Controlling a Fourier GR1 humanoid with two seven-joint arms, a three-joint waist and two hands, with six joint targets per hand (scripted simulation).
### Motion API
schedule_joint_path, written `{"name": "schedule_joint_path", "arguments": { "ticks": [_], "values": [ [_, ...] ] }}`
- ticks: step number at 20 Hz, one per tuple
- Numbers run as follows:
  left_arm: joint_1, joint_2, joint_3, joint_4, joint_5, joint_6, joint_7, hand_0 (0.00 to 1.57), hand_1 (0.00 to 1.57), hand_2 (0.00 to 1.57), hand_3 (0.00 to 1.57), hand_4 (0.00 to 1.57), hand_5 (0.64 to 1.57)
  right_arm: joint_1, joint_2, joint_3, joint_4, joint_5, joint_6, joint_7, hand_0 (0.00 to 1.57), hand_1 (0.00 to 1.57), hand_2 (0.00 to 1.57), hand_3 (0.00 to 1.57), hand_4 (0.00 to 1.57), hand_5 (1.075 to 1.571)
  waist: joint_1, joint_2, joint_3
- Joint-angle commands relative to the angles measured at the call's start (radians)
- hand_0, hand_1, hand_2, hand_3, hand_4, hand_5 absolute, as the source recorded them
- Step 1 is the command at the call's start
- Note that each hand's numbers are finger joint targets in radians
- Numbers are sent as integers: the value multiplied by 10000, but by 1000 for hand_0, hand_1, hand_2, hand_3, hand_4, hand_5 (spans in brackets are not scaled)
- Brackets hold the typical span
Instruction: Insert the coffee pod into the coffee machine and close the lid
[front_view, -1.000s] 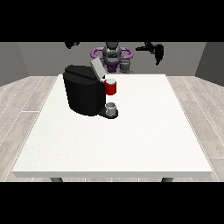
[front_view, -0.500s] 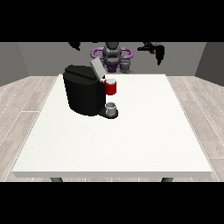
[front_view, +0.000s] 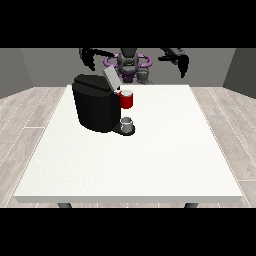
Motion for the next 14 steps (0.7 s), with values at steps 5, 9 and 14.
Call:
{"name": "schedule_joint_path", "arguments": {
  "ticks": [5,9,14],
  "values": [
    [315,-9,-600,-1596,376,435,1002,0,0,0,0,0,1571,-875,37,-339,1589,99,112,-1027,0,0,0,0,0,1571,1,741,2],
    [526,551,-38,-1154,650,364,44,0,0,0,0,0,1571,-1707,-250,-301,1545,2,450,-161,0,0,0,0,0,1571,-388,1028,-3],
    [815,418,-363,-1489,605,670,69,0,0,0,0,0,1571,-1907,123,23,2077,620,118,-769,0,0,0,0,0,1571,-357,1129,-1]
  ]
}}
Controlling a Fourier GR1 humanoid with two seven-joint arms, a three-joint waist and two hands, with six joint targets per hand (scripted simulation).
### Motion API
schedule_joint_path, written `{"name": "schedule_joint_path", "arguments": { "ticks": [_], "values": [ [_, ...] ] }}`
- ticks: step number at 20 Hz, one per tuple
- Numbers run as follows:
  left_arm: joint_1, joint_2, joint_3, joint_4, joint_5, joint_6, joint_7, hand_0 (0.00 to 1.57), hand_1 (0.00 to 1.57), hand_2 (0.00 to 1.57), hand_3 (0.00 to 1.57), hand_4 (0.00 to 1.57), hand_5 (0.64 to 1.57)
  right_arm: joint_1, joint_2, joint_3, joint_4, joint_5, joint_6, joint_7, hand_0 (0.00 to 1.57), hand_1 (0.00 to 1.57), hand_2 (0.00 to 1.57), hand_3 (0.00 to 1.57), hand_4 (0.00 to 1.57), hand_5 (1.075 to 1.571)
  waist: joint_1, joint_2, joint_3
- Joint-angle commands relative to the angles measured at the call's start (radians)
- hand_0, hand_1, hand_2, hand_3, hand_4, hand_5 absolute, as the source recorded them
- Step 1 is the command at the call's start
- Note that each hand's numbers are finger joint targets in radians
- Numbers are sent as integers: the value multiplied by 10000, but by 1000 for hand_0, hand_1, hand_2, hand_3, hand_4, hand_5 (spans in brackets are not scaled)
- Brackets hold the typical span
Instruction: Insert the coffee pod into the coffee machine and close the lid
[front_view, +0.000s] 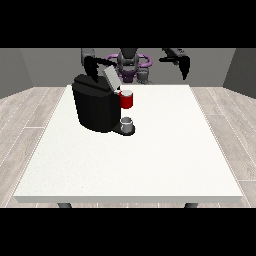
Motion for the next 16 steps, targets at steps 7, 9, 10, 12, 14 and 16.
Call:
{"name": "schedule_joint_path", "arguments": {
  "ticks": [7,9,10,12,14,16],
  "values": [
    [-322,103,-240,-107,-256,648,-279,0,0,0,0,0,1571,-937,141,84,912,369,44,-463,0,0,0,0,0,1571,-106,647,9],
    [-333,265,-111,40,19,399,-156,0,0,0,0,0,1571,-1401,207,39,966,471,-304,7,0,0,0,0,0,1571,79,679,8],
    [-672,510,131,-162,362,328,412,0,0,0,0,0,1571,-1101,36,-83,1195,363,47,-545,0,0,0,0,0,1571,33,737,9],
    [330,50,-590,-511,57,51,-102,0,0,0,0,0,1571,-1207,206,-46,1286,493,-278,-349,0,0,0,0,0,1571,509,506,9],
    [208,208,-293,97,-98,325,-771,0,0,0,0,0,1571,-1252,456,192,1073,550,-250,-401,0,0,0,0,0,1571,67,701,7],
    [-170,357,-152,75,127,414,-39,0,0,0,0,0,1571,-1451,135,71,1229,432,172,-328,0,0,0,0,0,1571,-38,615,8]
  ]
}}
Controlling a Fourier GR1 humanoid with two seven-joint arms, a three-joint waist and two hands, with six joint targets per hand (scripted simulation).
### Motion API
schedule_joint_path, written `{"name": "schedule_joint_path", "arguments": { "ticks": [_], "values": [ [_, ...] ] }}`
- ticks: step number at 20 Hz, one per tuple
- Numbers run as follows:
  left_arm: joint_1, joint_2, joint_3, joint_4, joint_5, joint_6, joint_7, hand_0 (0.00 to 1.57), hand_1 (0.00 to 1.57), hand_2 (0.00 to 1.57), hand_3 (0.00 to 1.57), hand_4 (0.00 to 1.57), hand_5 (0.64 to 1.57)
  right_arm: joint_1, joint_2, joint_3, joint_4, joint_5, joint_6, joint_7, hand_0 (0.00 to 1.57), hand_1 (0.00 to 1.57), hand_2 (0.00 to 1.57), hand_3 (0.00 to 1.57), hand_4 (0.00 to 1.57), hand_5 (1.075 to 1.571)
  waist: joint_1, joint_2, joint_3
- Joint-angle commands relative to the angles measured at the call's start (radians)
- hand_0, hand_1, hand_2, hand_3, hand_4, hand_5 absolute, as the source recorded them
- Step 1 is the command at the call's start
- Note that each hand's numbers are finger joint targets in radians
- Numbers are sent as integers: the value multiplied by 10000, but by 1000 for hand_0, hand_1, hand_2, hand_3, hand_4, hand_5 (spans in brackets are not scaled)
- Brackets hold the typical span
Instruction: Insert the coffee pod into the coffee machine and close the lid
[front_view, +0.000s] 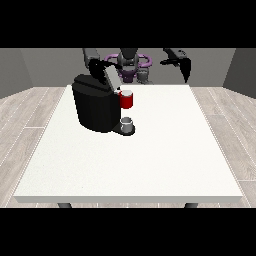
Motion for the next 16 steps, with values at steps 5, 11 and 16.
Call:
{"name": "schedule_joint_path", "arguments": {
  "ticks": [5,11,16],
  "values": [
    [84,211,-20,-83,158,-136,162,0,0,0,0,158,1571,-760,-5,227,522,250,59,937,0,0,0,0,182,1571,239,-93,33],
    [86,385,211,120,462,-165,694,0,0,0,0,139,1571,-749,353,772,266,564,111,1052,0,0,0,0,61,1571,126,-623,36],
    [-356,540,336,435,426,-178,-486,0,0,0,0,0,1571,-1315,647,968,507,1231,-482,199,0,0,0,0,124,1571,115,385,34]
  ]
}}
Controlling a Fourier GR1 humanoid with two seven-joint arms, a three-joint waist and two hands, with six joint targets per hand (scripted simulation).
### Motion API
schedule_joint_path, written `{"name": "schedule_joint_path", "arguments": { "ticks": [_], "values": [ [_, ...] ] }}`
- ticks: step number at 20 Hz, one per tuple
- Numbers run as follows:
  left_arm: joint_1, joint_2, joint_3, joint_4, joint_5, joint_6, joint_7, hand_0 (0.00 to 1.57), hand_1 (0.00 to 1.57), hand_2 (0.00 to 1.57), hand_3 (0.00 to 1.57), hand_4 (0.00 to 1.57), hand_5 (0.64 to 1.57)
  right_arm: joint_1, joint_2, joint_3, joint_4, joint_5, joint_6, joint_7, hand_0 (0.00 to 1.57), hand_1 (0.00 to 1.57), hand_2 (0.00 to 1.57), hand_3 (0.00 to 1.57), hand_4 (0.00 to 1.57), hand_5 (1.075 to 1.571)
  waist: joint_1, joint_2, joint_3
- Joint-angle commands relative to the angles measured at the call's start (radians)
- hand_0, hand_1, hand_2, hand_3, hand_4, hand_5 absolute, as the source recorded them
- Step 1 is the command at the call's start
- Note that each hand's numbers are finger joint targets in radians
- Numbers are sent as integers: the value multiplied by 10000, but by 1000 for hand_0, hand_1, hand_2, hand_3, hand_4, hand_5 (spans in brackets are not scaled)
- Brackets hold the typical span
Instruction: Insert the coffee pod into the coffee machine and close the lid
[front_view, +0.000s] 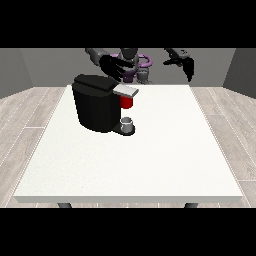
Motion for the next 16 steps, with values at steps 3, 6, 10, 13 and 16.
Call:
{"name": "schedule_joint_path", "arguments": {
  "ticks": [3,6,10,13,16],
  "values": [
    [-255,65,-212,-155,-127,46,-197,0,0,0,0,196,1571,-556,226,67,311,223,38,132,0,0,0,0,142,1571,-47,-38,-2],
    [-35,-512,-620,-286,-493,560,-643,0,0,0,0,185,1571,-502,402,19,291,215,-35,-343,0,0,0,0,125,1571,-95,-7,-1],
    [401,-741,-919,-521,-275,215,-836,0,0,0,0,245,1571,-311,647,156,251,176,177,-514,0,0,0,0,132,1571,16,-330,-1],
    [461,-743,-570,-39,-218,545,-673,0,0,0,0,192,1571,1291,1199,1224,-697,-470,479,-1522,0,0,0,0,352,1571,-687,-1013,1],
    [1286,-330,-328,-166,85,-2,-948,0,0,0,0,192,1571,2325,1211,776,-973,-1275,900,-1565,0,0,0,0,286,1571,-869,-1507,1]
  ]
}}
